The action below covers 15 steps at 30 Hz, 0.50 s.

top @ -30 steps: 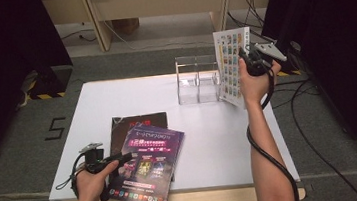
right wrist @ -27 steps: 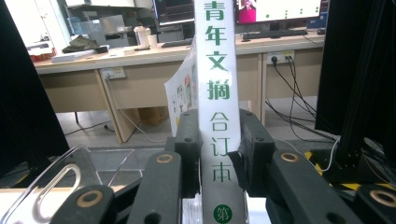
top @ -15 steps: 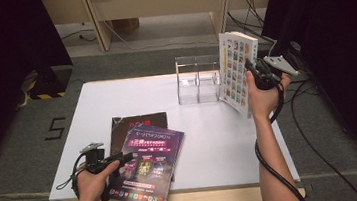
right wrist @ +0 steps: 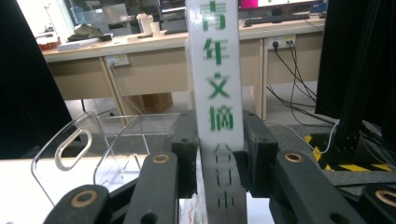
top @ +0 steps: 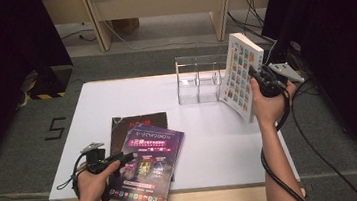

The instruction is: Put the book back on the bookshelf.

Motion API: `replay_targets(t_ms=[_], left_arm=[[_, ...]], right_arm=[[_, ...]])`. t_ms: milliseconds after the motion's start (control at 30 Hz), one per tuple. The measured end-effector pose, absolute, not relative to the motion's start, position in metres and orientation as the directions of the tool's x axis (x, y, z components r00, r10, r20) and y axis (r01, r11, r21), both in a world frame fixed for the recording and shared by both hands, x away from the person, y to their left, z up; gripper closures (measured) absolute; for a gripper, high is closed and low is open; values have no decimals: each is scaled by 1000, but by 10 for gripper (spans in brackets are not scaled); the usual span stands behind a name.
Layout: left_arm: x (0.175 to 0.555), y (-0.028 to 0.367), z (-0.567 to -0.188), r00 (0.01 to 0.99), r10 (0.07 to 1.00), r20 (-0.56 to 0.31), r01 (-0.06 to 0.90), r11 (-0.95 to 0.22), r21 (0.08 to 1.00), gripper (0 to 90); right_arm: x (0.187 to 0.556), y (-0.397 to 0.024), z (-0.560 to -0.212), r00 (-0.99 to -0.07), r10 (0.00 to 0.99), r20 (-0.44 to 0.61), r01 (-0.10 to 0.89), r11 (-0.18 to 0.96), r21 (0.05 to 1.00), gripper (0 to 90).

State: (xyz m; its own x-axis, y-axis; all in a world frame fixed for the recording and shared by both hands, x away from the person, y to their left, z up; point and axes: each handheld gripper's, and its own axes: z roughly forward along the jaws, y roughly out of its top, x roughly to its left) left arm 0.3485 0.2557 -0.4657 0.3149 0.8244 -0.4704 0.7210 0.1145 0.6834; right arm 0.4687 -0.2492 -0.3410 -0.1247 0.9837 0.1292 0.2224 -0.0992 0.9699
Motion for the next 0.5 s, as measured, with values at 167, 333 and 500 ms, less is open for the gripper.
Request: replay_targets(t_ms=[167, 333, 500], left_arm=[[348, 257, -465, 311, 826, -470, 719, 118, 684, 466], [348, 257, -464, 314, 825, -470, 718, 118, 686, 466], [349, 255, -465, 317, 824, -469, 719, 114, 686, 465]], right_arm=[[467, -248, -341, -126, 985, 117, 233, -85, 969, 687], [464, -250, -340, -120, 987, 110, 247, -78, 966, 694], [460, -253, -343, -125, 987, 103, 245, -70, 967, 708]])
